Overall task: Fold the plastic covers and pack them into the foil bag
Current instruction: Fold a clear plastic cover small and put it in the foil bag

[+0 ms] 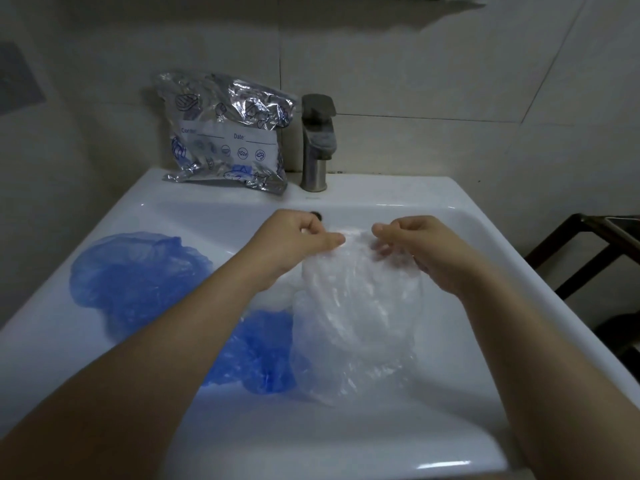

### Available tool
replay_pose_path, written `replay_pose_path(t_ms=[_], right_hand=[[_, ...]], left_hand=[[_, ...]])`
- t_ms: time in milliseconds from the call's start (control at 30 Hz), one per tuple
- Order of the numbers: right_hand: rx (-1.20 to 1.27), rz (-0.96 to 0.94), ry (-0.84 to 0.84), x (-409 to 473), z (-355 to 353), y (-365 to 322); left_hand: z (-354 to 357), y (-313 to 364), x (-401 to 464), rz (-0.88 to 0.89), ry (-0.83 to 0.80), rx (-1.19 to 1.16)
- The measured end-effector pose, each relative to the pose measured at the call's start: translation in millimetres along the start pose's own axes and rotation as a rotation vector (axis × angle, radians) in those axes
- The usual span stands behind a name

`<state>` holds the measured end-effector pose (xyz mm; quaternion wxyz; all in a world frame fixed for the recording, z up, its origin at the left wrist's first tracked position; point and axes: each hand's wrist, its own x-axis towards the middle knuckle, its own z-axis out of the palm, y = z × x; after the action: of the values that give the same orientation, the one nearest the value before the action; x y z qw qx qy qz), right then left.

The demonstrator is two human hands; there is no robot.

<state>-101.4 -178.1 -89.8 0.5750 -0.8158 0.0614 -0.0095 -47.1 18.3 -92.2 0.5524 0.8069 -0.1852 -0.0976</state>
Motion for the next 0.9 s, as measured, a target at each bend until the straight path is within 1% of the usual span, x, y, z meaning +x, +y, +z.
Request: replay_pose_path(t_ms=[100, 167, 233, 333, 400, 500, 600, 667, 800, 867, 900], right_hand=[[0.054, -0.049, 0.018, 2, -2, 2], [0.083, -0.08, 0.032, 6, -3, 4], [0.163, -0.098, 0.031, 5, -2, 4], [0.364, -0.072, 0.022, 5, -5, 0], [0.483, -0.036, 0.024, 5, -5, -1], [0.647, 0.048, 0.107, 8, -2, -4], [0.694, 0.059, 0.164, 8, 0, -8], [0.594, 0.01, 0.144, 7, 0, -9], [0.189, -0.077, 0.028, 2, -2, -6], [-0.048, -0.113, 0.063, 2, -2, -4], [-0.117, -0.137, 0.101, 1, -2, -5]], left_hand=[[-6, -6, 5, 0.055, 0.037, -0.048], [-10, -9, 7, 0.06, 0.015, -0.088], [-13, -9, 7, 0.051, -0.022, -0.135], [-15, -5, 8, 0.004, -0.078, -0.378], [-16, 0, 7, -0.01, -0.097, -0.477], [-18, -3, 6, 0.0, -0.149, -0.493], [-18, -4, 6, 0.02, -0.177, -0.431], [-19, -4, 6, 0.017, -0.167, -0.421], [-22, -4, 8, -0.006, -0.156, -0.447], [-22, -3, 7, -0.021, -0.153, -0.478], [-22, -3, 7, -0.022, -0.151, -0.484]])
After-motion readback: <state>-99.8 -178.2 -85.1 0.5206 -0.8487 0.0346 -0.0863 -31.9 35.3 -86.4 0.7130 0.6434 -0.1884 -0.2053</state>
